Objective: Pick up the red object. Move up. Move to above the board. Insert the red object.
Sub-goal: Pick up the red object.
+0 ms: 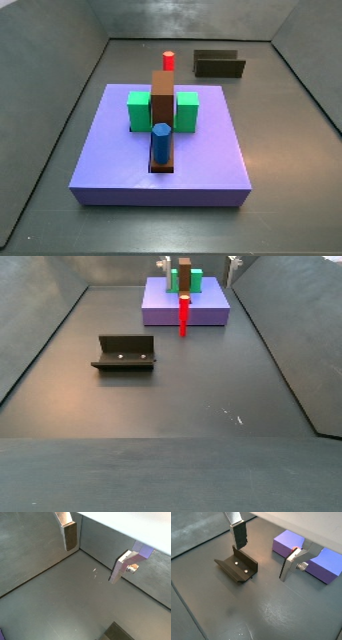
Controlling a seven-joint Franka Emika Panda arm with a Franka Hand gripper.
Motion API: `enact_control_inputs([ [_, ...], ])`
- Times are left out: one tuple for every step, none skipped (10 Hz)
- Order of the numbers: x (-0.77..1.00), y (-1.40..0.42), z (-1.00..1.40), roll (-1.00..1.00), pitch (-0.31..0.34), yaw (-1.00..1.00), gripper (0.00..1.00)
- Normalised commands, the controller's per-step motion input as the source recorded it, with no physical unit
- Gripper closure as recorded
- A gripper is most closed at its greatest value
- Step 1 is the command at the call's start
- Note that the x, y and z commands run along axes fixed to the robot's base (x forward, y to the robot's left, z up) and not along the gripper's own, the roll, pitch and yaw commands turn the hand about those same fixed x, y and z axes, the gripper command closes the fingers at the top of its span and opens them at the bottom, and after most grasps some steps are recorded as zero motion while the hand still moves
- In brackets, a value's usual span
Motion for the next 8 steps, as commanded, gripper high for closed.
enact_control_inputs([
  [0.0,-0.03,0.0,0.0,0.0,0.0,0.0],
  [0.0,-0.02,0.0,0.0,0.0,0.0,0.0],
  [0.0,-0.02,0.0,0.0,0.0,0.0,0.0],
  [0.0,-0.14,-0.02,-0.01,0.0,0.0,0.0],
  [-0.01,-0.5,-0.1,-0.05,0.0,0.0,0.0],
  [-0.35,-0.99,-0.27,0.06,-0.067,0.16,0.0],
  [-0.24,-0.96,-0.28,0.06,-0.021,0.15,0.0],
  [-0.19,-0.95,-0.3,0.07,-0.02,0.13,0.0],
])
